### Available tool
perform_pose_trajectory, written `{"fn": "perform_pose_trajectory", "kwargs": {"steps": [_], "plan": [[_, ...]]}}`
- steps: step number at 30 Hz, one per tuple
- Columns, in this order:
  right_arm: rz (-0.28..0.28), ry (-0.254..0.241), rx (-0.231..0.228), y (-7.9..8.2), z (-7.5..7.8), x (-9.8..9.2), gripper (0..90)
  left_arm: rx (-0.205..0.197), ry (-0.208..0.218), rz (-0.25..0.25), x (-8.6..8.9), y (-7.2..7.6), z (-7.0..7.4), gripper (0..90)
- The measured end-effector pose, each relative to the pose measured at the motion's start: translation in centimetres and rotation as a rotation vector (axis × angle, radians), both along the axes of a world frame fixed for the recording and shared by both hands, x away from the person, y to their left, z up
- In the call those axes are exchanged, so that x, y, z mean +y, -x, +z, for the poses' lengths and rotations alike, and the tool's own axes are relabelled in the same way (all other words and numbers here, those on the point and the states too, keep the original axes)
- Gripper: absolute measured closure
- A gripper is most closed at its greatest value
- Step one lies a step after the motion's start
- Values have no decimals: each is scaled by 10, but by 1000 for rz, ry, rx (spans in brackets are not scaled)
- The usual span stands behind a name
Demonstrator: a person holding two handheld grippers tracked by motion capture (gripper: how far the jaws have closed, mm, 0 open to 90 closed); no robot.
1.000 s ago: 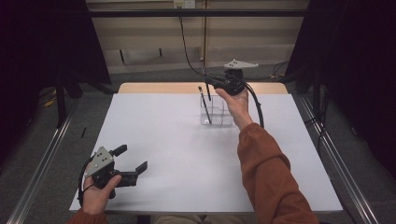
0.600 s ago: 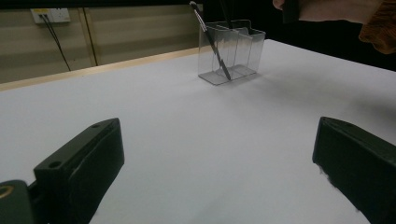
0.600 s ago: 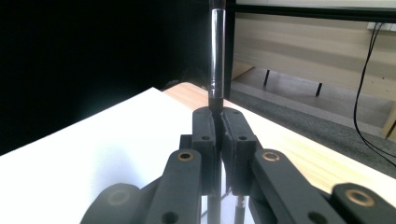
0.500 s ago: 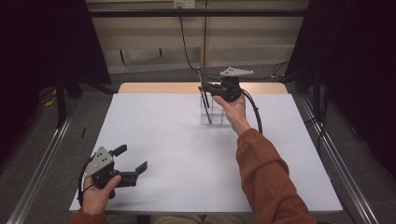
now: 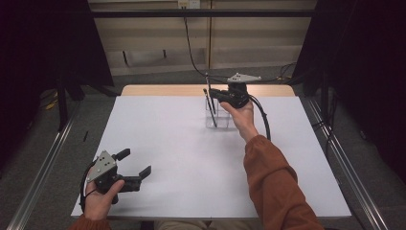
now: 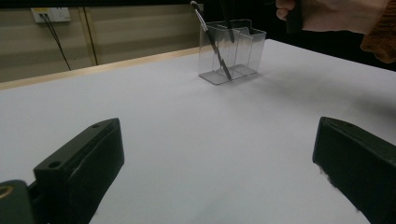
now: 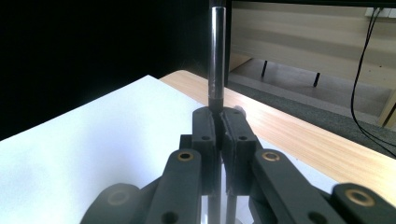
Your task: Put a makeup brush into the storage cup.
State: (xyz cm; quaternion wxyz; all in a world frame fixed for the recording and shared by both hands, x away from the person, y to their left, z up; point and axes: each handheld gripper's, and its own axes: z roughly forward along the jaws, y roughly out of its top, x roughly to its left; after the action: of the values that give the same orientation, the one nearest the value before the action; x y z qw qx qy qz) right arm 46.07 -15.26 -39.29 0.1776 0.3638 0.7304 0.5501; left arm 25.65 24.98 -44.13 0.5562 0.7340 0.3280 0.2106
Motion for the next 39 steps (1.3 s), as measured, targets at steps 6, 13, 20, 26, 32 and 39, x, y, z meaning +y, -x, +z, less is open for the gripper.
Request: {"fn": "perform_pose_trajectory", "kwargs": {"steps": [6, 13, 20, 26, 32, 39], "plan": [[-1, 0, 7, 1, -5, 0, 845, 0, 0, 2, 0, 0, 0, 21], [-9, -3, 24, 1, -16, -2, 845, 0, -1, 2, 0, 0, 0, 21], [-1, -1, 24, 1, -19, -1, 844, 1, 0, 3, 0, 0, 0, 21], [5, 5, 24, 1, -19, -1, 842, 5, 0, 1, 0, -1, -1, 21], [-4, 0, 31, 0, -20, -1, 831, 5, -2, 1, 0, -1, -1, 21], [1, -12, 32, 0, -21, -1, 789, 6, -2, 0, 0, -1, -1, 21]]}}
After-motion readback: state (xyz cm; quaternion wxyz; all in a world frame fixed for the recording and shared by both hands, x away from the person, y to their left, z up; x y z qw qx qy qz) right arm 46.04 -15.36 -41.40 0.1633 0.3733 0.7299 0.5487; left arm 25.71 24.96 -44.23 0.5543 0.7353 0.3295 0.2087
